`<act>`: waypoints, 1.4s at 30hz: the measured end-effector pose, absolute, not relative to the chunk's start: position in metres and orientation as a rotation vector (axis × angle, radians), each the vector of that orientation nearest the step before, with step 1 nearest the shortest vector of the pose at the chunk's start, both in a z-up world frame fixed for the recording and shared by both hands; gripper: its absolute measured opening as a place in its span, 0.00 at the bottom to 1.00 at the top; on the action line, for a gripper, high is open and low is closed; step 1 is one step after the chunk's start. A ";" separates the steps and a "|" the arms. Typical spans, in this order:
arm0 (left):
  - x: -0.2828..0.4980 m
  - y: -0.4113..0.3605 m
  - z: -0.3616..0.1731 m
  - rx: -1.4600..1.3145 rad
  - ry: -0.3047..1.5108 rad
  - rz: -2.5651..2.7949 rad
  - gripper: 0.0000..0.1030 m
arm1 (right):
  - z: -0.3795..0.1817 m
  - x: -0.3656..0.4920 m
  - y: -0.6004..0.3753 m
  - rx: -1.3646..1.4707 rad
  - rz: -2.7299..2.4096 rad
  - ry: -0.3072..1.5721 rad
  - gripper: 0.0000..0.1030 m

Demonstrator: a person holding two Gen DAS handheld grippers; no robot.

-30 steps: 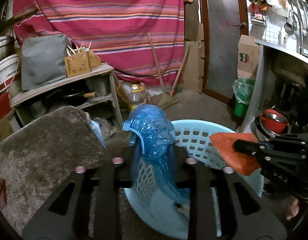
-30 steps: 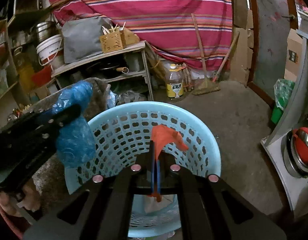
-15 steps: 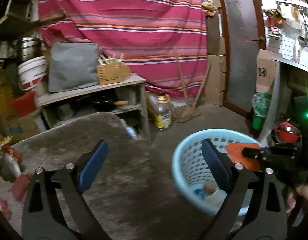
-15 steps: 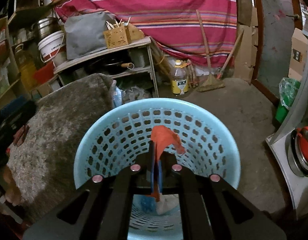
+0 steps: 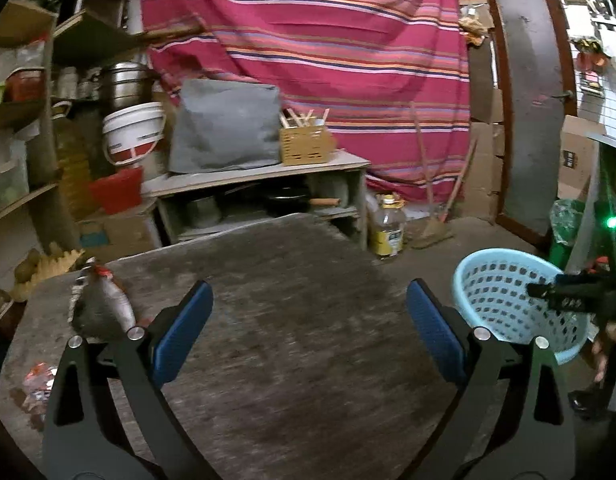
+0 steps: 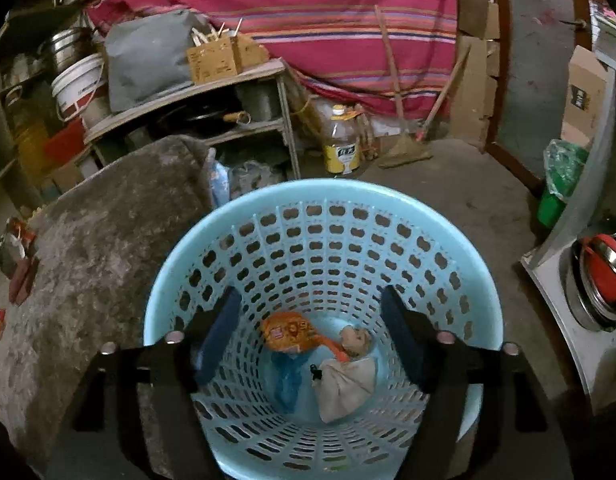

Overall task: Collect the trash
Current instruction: 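Move both tools back over the table toward the remaining trash, then grasp the orange snack wrapper with the left tool while the right tool grasps the red sponge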

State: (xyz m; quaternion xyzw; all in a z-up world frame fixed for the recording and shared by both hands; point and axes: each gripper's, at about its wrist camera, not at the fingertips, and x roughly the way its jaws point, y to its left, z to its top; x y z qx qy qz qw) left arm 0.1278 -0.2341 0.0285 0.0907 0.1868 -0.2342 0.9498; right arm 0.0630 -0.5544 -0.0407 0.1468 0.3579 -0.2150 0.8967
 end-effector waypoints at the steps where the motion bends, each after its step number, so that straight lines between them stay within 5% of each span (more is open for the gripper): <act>1: 0.128 -0.227 0.028 0.183 0.383 -0.467 0.92 | -0.036 0.062 -0.550 0.298 -0.453 0.725 0.79; 15: 0.138 -0.152 0.022 0.179 0.370 -0.319 0.94 | -0.005 0.098 -0.446 0.193 -0.326 0.610 0.93; 42: 0.175 0.071 -0.005 0.087 0.508 -0.039 0.95 | 0.005 0.141 -0.312 0.135 -0.175 0.578 0.96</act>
